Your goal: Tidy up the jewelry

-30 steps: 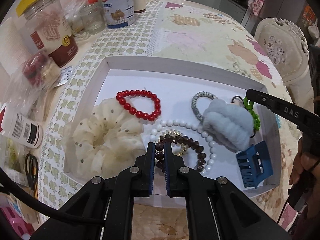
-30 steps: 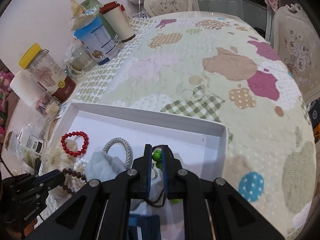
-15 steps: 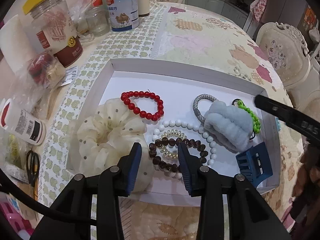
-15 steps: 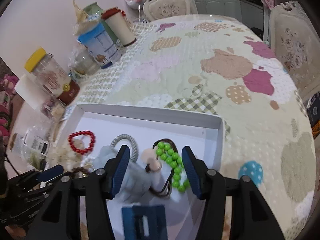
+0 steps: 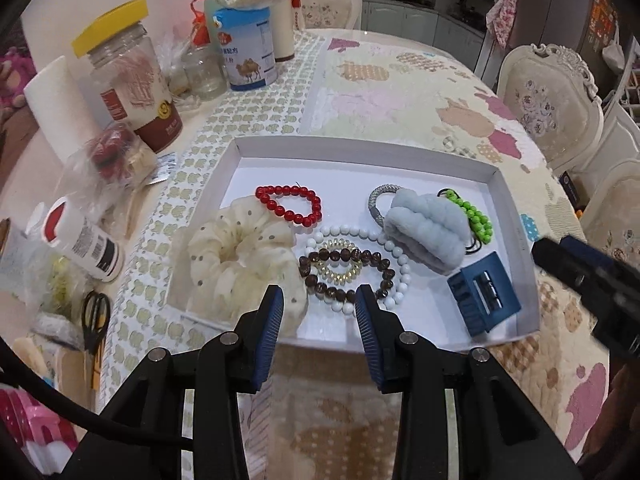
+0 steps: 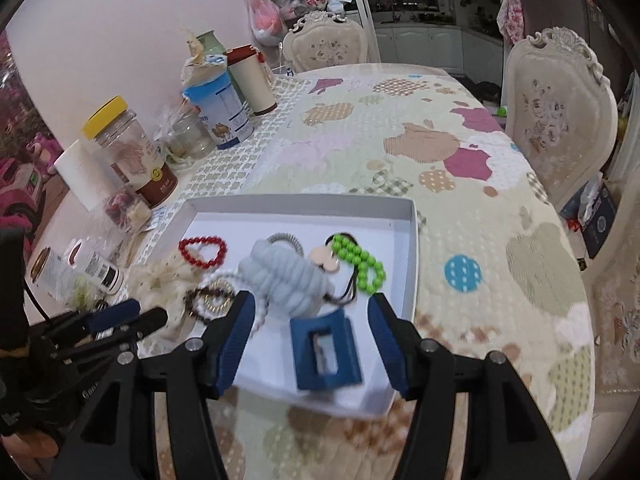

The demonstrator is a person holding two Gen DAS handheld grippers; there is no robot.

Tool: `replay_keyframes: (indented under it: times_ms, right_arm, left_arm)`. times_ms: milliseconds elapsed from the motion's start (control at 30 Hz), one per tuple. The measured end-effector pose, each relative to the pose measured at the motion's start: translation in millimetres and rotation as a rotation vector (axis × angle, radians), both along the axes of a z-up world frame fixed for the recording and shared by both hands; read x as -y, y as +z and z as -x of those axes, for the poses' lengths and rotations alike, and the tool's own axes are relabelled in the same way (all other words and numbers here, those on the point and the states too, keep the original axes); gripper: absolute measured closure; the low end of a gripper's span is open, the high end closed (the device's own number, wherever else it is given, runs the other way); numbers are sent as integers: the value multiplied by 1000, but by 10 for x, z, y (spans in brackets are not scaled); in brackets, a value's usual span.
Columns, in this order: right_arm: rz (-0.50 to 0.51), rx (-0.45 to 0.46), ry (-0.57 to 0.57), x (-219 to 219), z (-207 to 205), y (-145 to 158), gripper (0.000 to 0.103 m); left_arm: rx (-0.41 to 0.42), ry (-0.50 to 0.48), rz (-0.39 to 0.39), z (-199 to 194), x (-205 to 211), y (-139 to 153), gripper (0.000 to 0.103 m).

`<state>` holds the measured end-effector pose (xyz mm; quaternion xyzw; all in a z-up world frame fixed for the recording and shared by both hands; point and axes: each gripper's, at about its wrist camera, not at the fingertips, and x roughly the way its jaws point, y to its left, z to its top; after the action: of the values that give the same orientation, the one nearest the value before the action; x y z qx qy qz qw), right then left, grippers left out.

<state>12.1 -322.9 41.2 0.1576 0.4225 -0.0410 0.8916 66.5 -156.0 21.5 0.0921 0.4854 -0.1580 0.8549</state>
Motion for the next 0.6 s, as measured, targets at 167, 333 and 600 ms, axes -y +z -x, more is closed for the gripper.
replay_keyframes:
  times_ms: [167, 333, 600]
  right_arm:
    - [2, 16, -10, -149, 220, 80, 41]
    - [16, 47, -17, -278, 383, 225, 36]
    - [27, 81, -17, -436, 578, 384, 34]
  left_arm:
    - [37, 3, 1, 179, -101, 162, 76]
    - [77, 9, 2, 349, -206, 299, 76]
    - [113, 18, 3, 537, -354, 441, 76]
